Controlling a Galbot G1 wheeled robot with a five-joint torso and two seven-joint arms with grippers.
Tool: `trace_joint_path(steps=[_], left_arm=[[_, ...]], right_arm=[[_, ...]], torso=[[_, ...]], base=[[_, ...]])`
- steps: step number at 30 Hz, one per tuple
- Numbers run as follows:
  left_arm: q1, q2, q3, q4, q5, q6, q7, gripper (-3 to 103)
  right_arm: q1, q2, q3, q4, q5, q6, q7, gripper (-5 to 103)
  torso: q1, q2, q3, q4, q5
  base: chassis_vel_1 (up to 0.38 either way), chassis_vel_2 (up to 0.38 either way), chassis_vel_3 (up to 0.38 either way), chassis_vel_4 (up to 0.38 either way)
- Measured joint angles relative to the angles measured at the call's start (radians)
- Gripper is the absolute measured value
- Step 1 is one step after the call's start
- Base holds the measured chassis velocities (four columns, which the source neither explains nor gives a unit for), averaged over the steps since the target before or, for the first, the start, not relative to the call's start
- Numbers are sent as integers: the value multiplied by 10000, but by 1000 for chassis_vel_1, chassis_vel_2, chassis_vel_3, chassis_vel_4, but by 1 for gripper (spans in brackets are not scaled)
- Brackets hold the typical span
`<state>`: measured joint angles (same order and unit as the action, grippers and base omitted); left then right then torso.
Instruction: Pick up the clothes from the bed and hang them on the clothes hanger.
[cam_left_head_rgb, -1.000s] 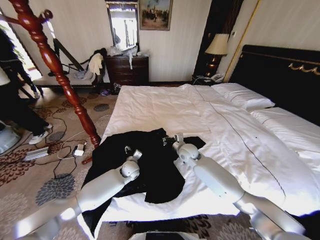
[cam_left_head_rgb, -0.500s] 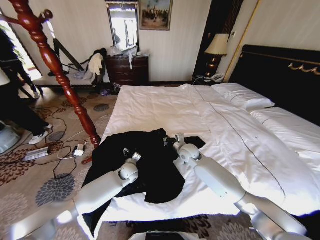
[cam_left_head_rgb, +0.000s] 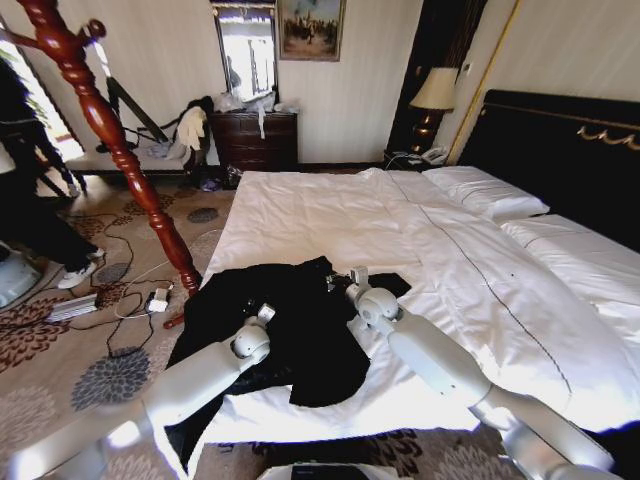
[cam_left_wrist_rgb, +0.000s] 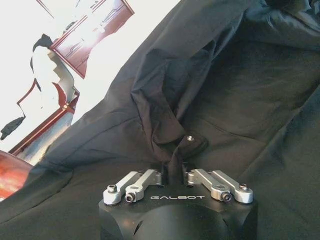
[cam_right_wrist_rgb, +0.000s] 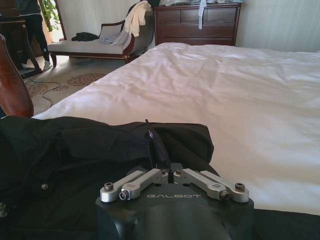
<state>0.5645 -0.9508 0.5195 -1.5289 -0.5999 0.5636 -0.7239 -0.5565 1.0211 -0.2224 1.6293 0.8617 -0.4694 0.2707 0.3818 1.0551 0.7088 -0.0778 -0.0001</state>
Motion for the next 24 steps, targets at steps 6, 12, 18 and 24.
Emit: trace_joint_path(steps=[6, 12, 18, 24], left_arm=[[19, 106, -83, -127, -11, -24, -53, 2], [145, 257, -350, -381, -203, -24, -182, 2], [154, 602, -885, -1001, -646, -131, -288, 2], [-570, 744, -1787, -1641, -1593, -6, -275, 2]], right_arm=[[-37, -16, 7, 42, -16, 41, 7, 0], [-85, -104, 68, 277, -2, 64, 55, 0], [-101, -291, 354, 661, 134, 90, 142, 0], [-76, -609, 808, 1321, 510, 68, 389, 0]], torso=[[0, 0, 0, -1, 0], [0, 0, 0, -1, 0], [0, 0, 1, 1, 1], [0, 0, 0, 1, 1]], base=[[0, 0, 0, 0], [0, 0, 0, 0], [0, 0, 0, 0], [0, 0, 0, 0]])
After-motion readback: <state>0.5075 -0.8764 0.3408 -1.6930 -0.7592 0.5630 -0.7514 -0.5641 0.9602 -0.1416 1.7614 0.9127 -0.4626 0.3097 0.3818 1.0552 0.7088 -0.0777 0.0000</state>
